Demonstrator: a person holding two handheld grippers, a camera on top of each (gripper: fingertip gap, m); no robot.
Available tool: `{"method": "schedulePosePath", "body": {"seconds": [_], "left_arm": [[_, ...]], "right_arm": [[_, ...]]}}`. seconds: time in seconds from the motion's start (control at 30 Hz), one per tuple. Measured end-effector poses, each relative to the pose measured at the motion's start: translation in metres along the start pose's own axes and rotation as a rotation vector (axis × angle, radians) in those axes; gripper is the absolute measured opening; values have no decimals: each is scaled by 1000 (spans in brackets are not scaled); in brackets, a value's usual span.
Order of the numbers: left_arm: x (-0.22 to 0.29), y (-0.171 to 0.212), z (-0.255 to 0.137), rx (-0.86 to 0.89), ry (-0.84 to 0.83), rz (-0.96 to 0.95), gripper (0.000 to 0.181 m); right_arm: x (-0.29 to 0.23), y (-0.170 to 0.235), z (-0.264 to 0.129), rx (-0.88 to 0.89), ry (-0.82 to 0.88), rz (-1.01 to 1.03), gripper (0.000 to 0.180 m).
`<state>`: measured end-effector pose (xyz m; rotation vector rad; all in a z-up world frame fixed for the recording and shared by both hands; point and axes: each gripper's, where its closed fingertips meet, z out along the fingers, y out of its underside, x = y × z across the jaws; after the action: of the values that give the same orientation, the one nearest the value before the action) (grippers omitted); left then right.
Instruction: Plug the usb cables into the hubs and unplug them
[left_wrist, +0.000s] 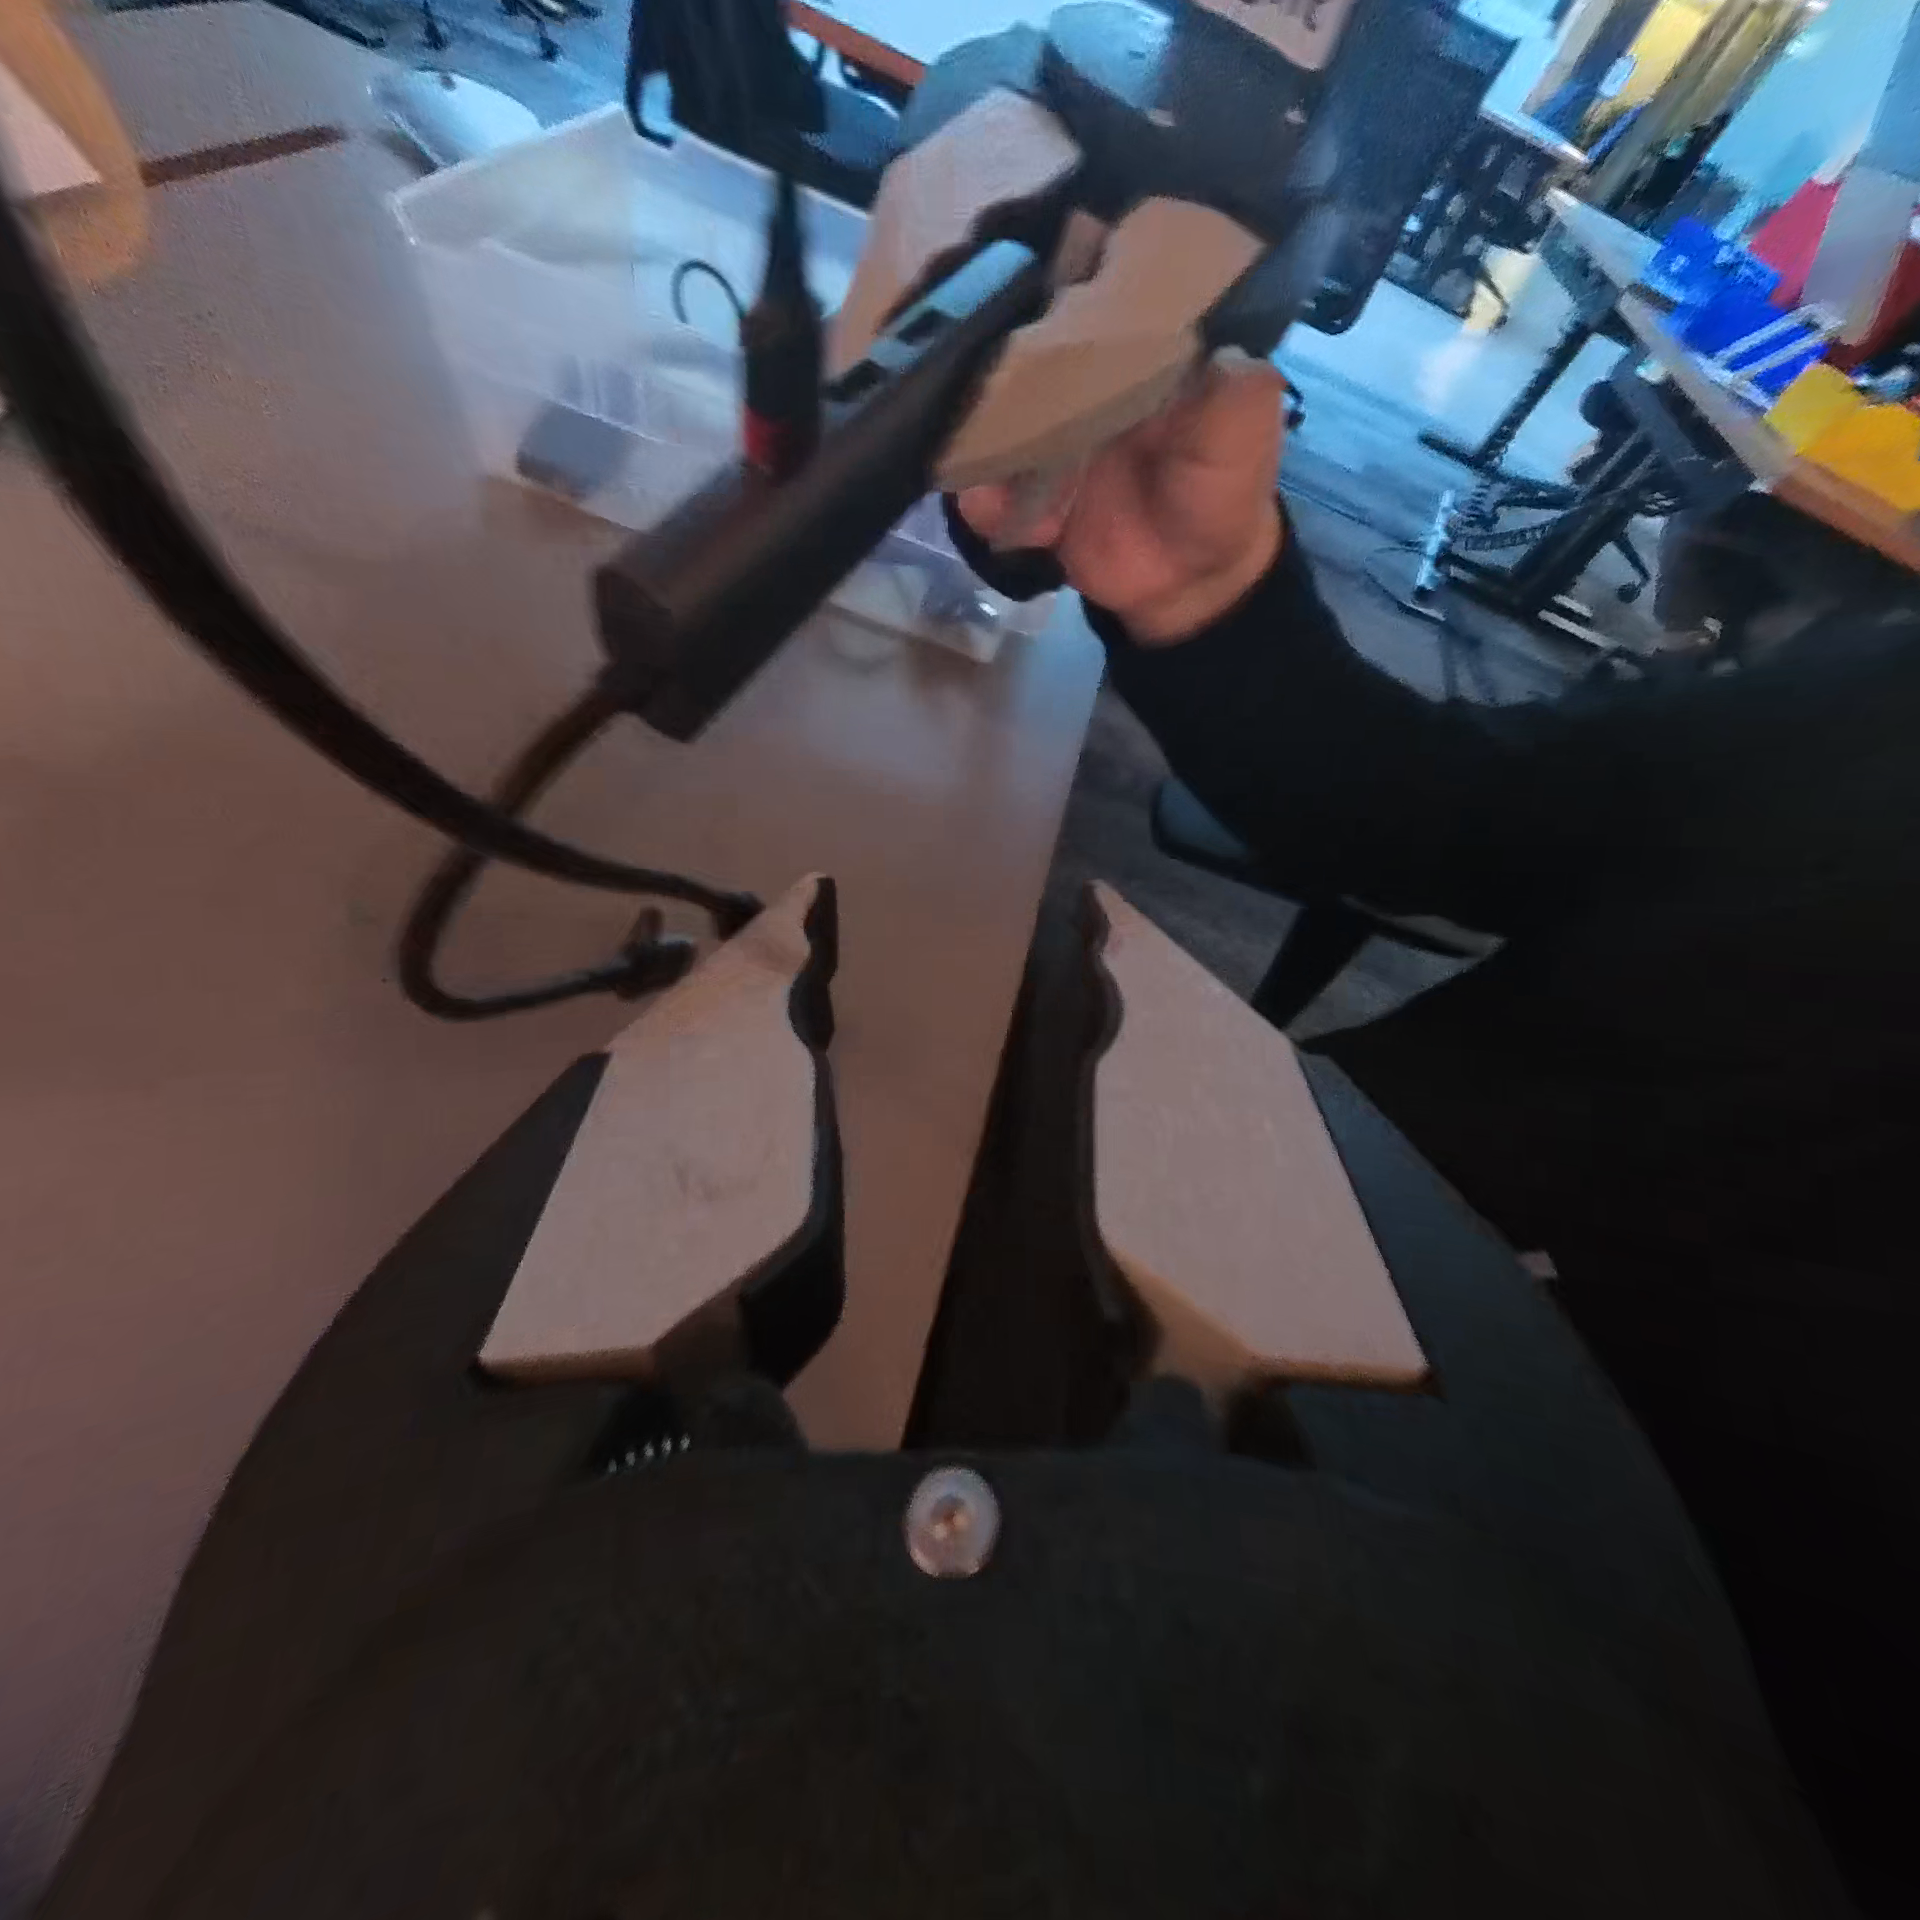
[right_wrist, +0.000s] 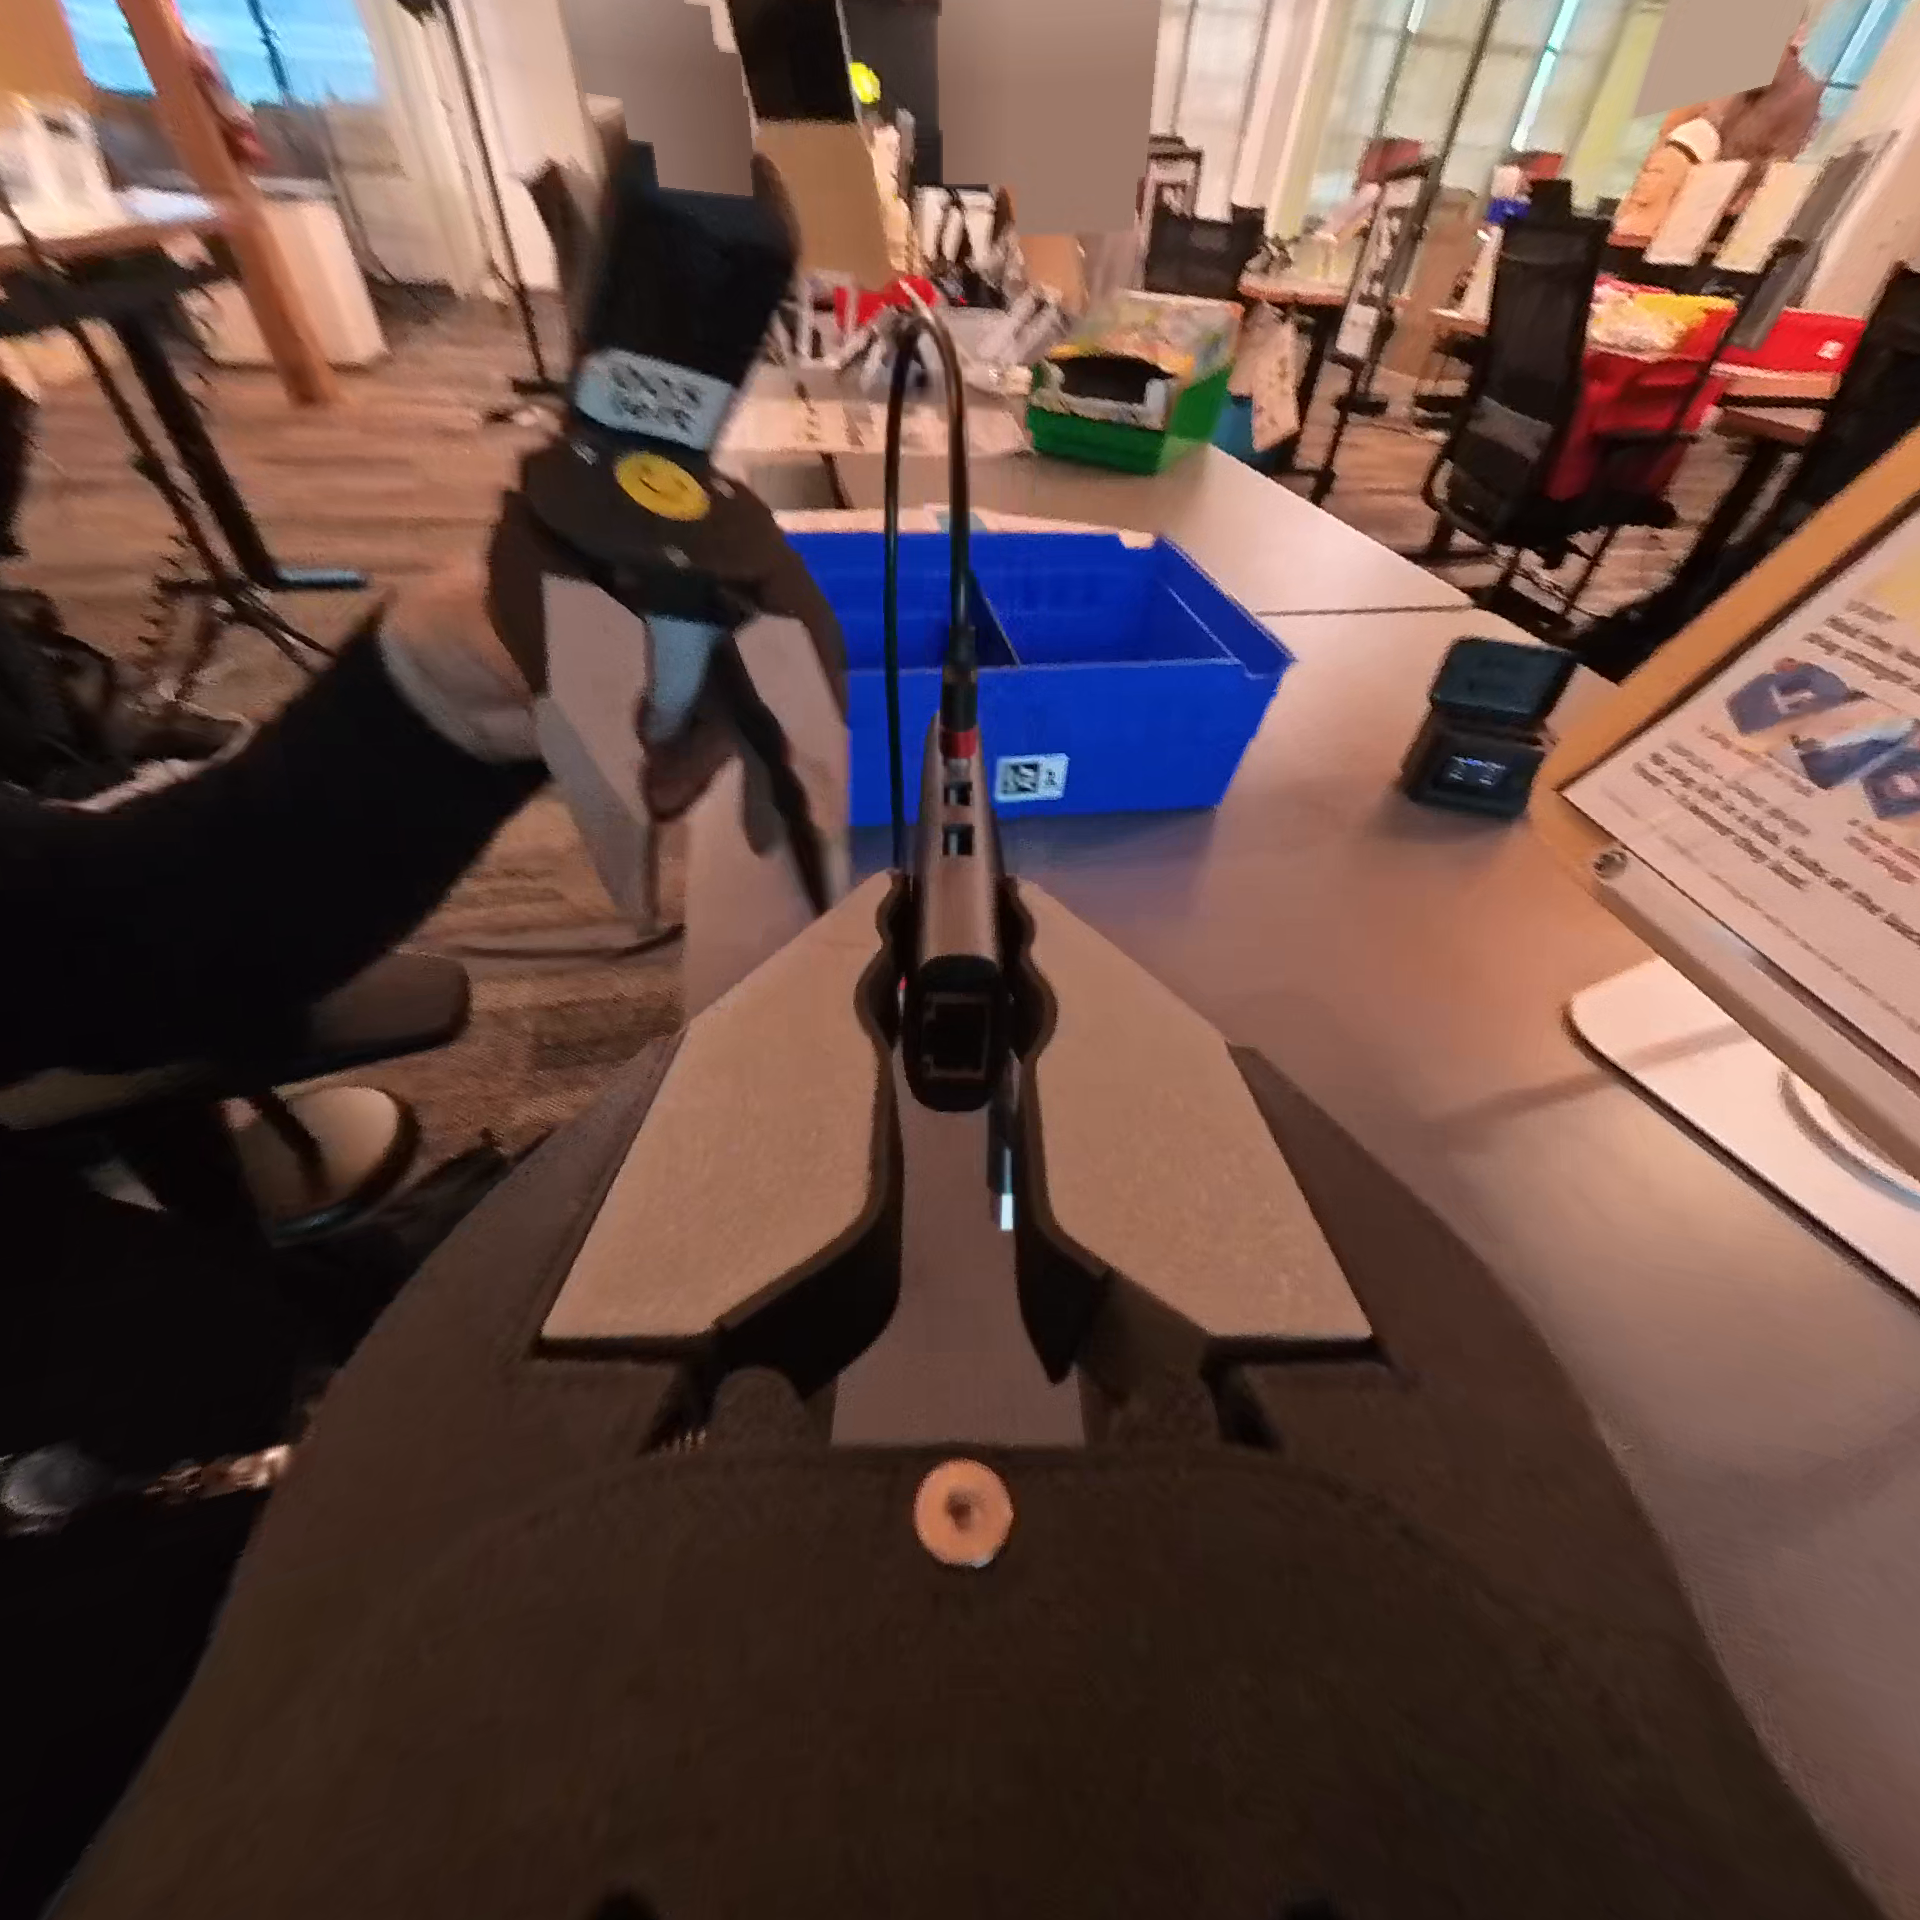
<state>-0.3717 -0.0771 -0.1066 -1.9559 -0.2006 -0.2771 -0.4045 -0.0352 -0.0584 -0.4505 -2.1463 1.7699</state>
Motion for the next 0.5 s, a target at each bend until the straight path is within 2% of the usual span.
{"method": "schedulePosePath", "body": {"seconds": [0.1,0.17,0.23,0.33,0.37,0.43,0.47,0.5], "left_arm": [[-24,-5,9,14,-144,27,51],[-24,-14,9,66,-154,58,49],[-19,-24,6,137,-134,70,43],[-19,-42,-6,277,-120,51,16],[-19,-48,-11,330,-110,32,16],[-28,-55,-24,394,-150,-35,38],[-32,-56,-32,404,-168,-54,42],[-31,-55,-38,406,-158,-51,33]], "right_arm": [[-9,-6,-2,35,-55,25,14],[-11,-7,-4,45,-67,33,14],[-14,-8,-6,62,-94,41,14],[-16,-15,-12,116,-134,79,14],[-15,-19,-14,145,-130,96,14],[0,-25,-19,208,-33,108,13],[11,-27,-23,223,45,96,13],[20,-27,-29,225,111,80,13]]}}
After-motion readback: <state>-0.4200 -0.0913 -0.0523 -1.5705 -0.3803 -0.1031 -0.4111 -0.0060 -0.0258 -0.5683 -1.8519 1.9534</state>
